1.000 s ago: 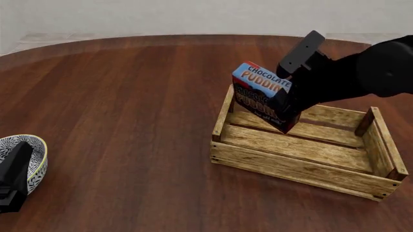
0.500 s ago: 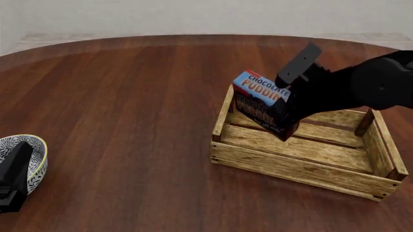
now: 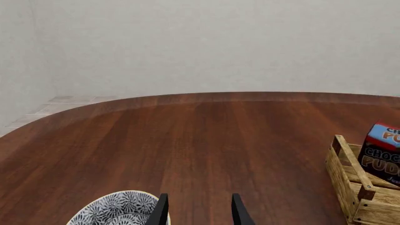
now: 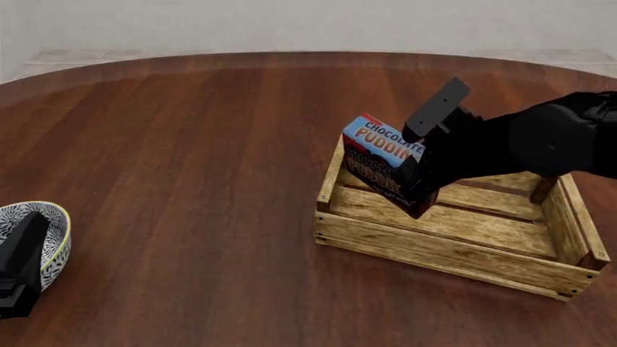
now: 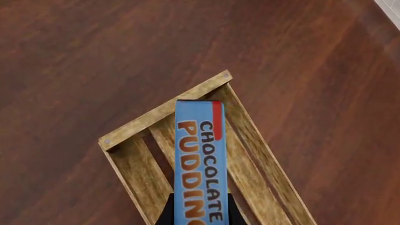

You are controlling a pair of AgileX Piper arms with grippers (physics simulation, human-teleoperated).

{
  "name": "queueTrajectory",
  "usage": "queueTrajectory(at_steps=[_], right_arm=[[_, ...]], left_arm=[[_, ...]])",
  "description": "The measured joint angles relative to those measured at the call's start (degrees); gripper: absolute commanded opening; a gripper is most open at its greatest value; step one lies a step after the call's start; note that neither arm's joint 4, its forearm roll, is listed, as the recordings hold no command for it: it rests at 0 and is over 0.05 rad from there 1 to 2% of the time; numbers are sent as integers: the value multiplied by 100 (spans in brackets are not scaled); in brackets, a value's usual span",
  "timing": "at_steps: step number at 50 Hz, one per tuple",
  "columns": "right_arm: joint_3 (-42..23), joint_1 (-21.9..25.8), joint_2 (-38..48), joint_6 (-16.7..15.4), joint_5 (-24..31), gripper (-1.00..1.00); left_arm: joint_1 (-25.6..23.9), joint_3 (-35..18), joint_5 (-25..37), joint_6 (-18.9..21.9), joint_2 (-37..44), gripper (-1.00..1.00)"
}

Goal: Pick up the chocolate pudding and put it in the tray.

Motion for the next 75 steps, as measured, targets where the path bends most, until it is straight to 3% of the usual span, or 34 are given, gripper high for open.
queueTrajectory(at_steps=[75], right_arm=[[418,-33,297,130,-570,-100]], left_arm=[[0,0,0,0,0,100]])
